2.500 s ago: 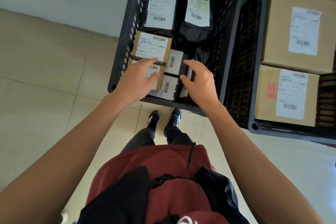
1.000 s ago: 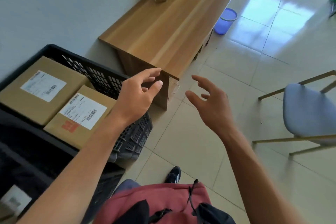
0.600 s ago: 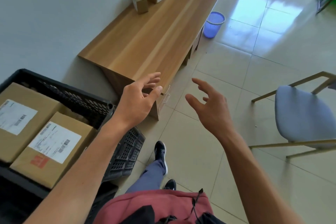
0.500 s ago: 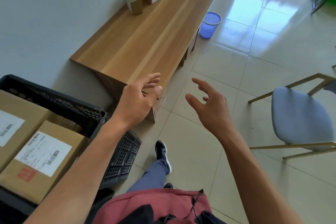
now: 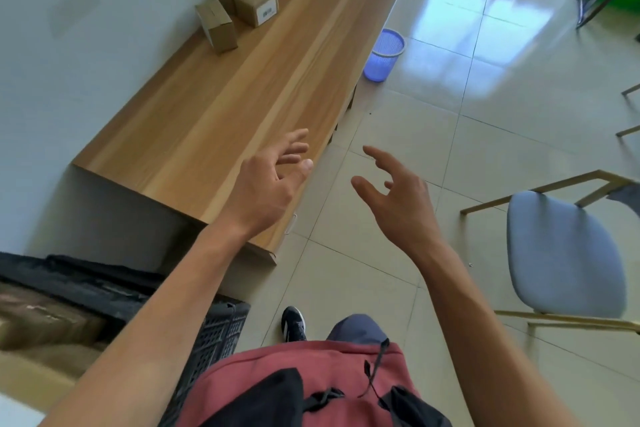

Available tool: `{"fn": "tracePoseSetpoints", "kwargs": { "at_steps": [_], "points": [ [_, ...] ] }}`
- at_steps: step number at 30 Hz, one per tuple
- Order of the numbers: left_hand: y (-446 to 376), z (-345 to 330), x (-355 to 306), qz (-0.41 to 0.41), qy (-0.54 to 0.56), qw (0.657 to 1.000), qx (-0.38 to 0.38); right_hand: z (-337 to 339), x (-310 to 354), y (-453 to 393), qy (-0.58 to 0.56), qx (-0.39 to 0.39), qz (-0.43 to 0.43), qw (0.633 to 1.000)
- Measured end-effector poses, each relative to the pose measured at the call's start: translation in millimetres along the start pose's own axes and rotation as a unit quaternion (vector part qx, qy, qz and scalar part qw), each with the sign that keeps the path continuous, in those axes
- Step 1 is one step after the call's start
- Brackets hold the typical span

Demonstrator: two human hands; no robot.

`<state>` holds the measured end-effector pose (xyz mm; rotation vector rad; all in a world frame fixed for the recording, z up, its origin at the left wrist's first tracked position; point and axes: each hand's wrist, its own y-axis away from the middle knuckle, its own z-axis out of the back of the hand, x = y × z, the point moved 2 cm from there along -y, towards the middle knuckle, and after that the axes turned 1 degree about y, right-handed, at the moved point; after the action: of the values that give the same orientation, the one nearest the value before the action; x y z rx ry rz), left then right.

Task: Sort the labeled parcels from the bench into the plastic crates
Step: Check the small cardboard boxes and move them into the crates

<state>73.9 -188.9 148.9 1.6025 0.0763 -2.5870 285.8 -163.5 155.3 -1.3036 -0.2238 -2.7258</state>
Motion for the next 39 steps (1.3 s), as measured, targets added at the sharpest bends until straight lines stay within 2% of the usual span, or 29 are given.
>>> {"fn": "tracePoseSetpoints", "kwargs": {
  "at_steps": [12, 22, 27, 39],
  "points": [
    [-176.3, -65.8, -30.6, 0.012, -0.035, 0.999, 0.024, 66.8, -54.2, -177.8, -0.010, 0.012, 0.017, 1.000],
    [-305.9, -99.5, -49.2, 0.025, -0.043, 0.998, -0.040, 119.4, -79.3, -330.8, 0.005, 0.051, 0.041, 0.998],
    [-357.3, -84.2, -32.0, 0.056, -0.039, 0.995, -0.076, 105.3, -61.0, -405.6, 0.015, 0.088, 0.058, 0.994],
    [-477.7, -2.0, 36.2, 0.134, -0.002, 0.977, -0.167, 15.9, 6.5, -585.9, 0.045, 0.185, 0.103, 0.976]
  ]
}}
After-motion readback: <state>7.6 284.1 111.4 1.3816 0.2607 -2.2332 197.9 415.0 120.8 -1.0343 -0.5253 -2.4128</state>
